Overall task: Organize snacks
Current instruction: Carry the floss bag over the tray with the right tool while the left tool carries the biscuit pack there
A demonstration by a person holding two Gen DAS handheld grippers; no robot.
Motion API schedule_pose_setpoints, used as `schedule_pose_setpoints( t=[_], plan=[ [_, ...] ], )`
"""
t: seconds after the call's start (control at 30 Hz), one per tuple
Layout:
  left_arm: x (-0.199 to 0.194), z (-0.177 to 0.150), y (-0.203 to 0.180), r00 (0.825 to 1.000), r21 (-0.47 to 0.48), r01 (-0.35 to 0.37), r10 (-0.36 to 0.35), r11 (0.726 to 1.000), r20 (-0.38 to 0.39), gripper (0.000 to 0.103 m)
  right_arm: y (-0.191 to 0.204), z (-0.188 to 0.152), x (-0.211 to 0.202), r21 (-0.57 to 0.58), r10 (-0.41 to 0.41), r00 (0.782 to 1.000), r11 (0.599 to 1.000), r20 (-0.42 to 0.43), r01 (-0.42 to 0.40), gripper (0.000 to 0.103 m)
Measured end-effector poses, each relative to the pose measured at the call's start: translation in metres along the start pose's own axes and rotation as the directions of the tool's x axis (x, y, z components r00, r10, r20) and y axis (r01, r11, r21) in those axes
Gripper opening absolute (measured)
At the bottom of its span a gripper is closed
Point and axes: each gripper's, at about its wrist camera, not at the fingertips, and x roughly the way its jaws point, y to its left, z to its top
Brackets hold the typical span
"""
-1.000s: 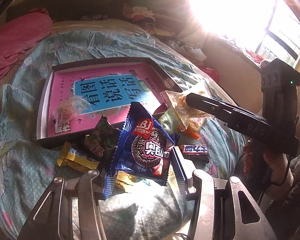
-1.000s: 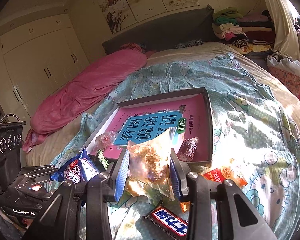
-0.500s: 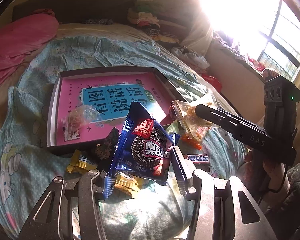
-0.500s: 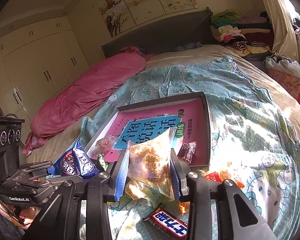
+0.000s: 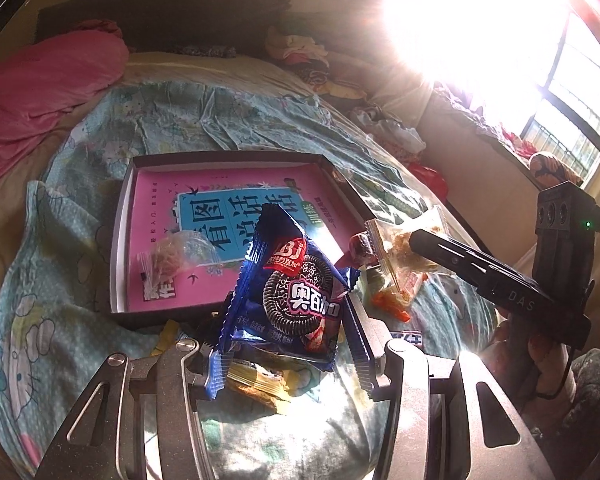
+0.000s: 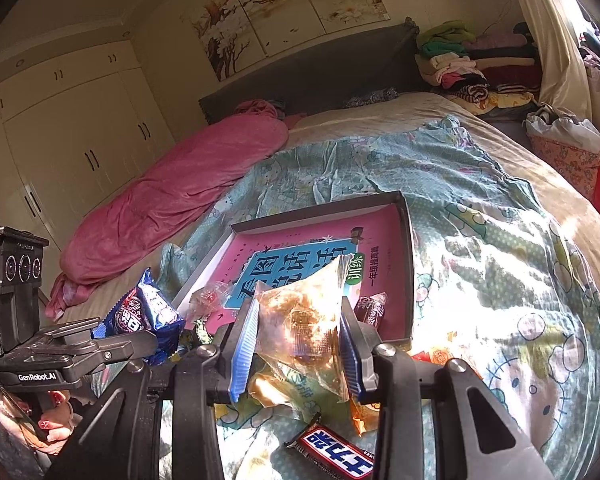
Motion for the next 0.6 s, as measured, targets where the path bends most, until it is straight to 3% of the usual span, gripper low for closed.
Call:
schedule_pose_setpoints(
  t=[0.6],
  plan=[
    [0.005, 0.019, 0.016, 0.999, -0.038, -0.036, 0.037, 0.999, 0.027, 0.052, 0.002, 0.01, 0.004, -0.015, -0.016, 1.0, 1.0, 0.017, 0.016, 0.039]
  ],
)
